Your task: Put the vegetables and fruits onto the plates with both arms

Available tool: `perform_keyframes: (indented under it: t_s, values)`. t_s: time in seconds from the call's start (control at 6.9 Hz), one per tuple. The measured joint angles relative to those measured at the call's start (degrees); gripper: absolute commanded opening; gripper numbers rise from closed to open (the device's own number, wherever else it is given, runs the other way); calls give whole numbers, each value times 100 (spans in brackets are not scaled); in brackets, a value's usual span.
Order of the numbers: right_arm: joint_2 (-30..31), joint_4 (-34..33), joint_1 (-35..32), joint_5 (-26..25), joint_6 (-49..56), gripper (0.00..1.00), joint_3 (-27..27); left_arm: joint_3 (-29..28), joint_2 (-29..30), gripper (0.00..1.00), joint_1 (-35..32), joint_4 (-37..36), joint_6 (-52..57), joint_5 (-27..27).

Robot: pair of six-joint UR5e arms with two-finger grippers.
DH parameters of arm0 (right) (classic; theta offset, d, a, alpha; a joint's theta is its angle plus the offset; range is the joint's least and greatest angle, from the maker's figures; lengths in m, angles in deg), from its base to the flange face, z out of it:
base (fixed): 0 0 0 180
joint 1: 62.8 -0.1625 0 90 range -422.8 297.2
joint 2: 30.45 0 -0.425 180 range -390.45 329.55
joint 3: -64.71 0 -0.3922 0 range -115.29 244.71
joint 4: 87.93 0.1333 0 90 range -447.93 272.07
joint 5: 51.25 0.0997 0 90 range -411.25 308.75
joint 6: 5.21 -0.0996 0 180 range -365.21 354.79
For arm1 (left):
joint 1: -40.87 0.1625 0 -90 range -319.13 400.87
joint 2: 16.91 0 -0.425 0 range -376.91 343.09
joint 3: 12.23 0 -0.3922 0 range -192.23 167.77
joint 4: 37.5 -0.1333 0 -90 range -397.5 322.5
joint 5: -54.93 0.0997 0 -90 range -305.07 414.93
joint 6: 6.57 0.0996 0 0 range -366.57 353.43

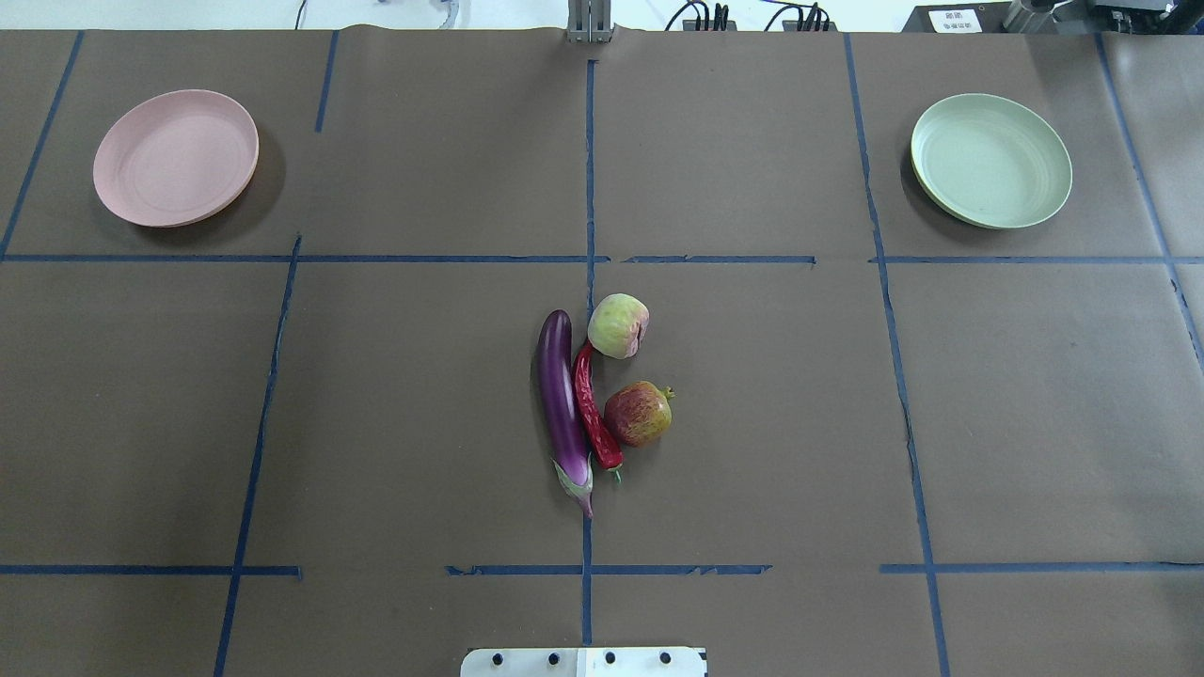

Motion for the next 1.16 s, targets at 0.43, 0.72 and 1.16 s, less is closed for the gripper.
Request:
perform_keyframes:
  t_s: [0.43,0.72,1.16]
  values:
    - [-270,435,476,232,-998,100,78,-4,-1,100,2,-8,0,-2]
    - [-900,536,1266,71,-2282,100,299,-8,-6,100,1,-9,0,-8]
    - [-2226,544,2757,-678,-4961,100,550,-36,17,100,24,-9,-31,-15]
